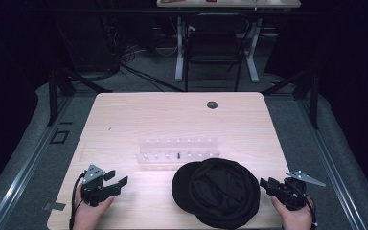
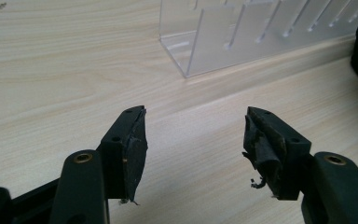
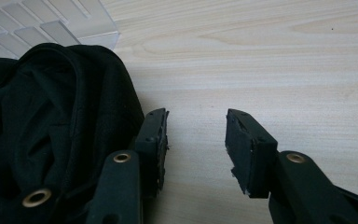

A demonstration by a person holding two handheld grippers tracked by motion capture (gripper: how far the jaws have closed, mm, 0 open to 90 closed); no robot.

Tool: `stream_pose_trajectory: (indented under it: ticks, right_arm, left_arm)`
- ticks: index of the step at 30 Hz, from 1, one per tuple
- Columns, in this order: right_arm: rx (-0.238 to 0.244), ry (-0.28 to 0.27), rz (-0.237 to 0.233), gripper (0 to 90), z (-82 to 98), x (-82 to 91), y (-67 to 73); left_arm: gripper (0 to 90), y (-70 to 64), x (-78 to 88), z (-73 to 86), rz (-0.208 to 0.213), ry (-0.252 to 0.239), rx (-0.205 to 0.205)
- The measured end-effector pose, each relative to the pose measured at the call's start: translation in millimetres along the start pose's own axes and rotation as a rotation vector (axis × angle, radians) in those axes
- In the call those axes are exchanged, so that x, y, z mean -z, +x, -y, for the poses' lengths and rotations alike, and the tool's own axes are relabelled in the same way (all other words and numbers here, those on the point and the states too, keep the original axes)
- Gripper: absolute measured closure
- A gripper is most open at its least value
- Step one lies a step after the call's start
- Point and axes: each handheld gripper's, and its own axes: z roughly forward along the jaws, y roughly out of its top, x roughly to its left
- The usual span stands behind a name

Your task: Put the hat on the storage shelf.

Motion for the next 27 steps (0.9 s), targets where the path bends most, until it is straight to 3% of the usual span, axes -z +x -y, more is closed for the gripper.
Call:
stream_pose_trajectory:
  ticks: [7,14,20,24,27]
  right_arm:
    - [-0.018,0.016,0.006,59.2,-1.9,2.1,-0.3]
    - [-0.019,0.013,0.017,59.6,-5.0,8.2,-1.3]
    - [-0.025,0.052,0.004,62.0,-15.6,10.7,0.6]
    - [0.012,0.092,0.007,62.2,-21.9,11.4,5.1]
    - [0.008,0.106,0.003,61.3,-29.0,13.5,6.8]
  left_arm:
    - [39.0,0.2,0.1,0.5,-0.011,0.005,0.007]
    - [39.2,-2.9,-0.9,1.1,0.008,0.017,-0.005]
    - [39.4,-5.4,1.6,1.0,0.014,0.012,-0.015]
    - [39.4,-5.5,1.6,1.3,0.018,0.014,-0.014]
    - [39.4,-5.2,1.1,1.5,0.022,0.018,-0.009]
